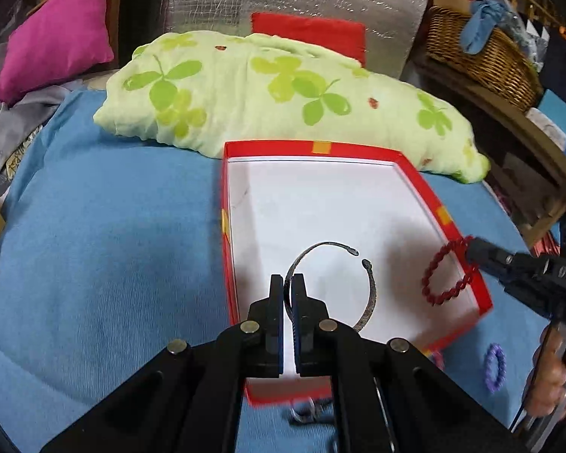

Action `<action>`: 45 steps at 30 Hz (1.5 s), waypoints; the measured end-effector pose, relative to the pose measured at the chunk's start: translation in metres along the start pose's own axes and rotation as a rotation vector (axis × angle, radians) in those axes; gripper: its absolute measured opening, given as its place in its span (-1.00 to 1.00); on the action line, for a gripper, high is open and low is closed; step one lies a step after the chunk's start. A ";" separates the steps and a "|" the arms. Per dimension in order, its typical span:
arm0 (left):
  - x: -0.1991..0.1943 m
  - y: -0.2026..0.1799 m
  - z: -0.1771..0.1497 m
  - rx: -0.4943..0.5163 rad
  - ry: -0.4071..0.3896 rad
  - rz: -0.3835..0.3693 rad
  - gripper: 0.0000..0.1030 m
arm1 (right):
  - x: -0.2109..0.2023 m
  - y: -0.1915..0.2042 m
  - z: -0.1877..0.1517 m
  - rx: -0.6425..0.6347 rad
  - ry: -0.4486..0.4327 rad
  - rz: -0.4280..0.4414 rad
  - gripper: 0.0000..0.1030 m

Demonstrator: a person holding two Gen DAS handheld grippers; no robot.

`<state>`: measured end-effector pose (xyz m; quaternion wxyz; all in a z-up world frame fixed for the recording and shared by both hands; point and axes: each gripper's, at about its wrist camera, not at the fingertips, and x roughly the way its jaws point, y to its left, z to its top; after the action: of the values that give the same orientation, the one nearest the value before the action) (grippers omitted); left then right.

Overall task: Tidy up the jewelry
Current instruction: 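Place the silver bangle in the box with the left tool while the right tool places the red bracelet, then move the right tool to the purple bead bracelet and grasp it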

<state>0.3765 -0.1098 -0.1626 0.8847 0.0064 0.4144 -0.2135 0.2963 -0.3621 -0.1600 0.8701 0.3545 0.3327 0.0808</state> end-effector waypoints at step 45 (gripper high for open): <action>-0.123 0.016 -0.134 -0.182 -0.009 0.179 0.09 | -0.078 -0.035 -0.028 -0.035 -0.043 -0.275 -0.15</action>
<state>0.2152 -0.0238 -0.1628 0.8990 -0.0379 0.4258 -0.0955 0.2153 -0.4020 -0.1576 0.8860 0.2918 0.3579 -0.0412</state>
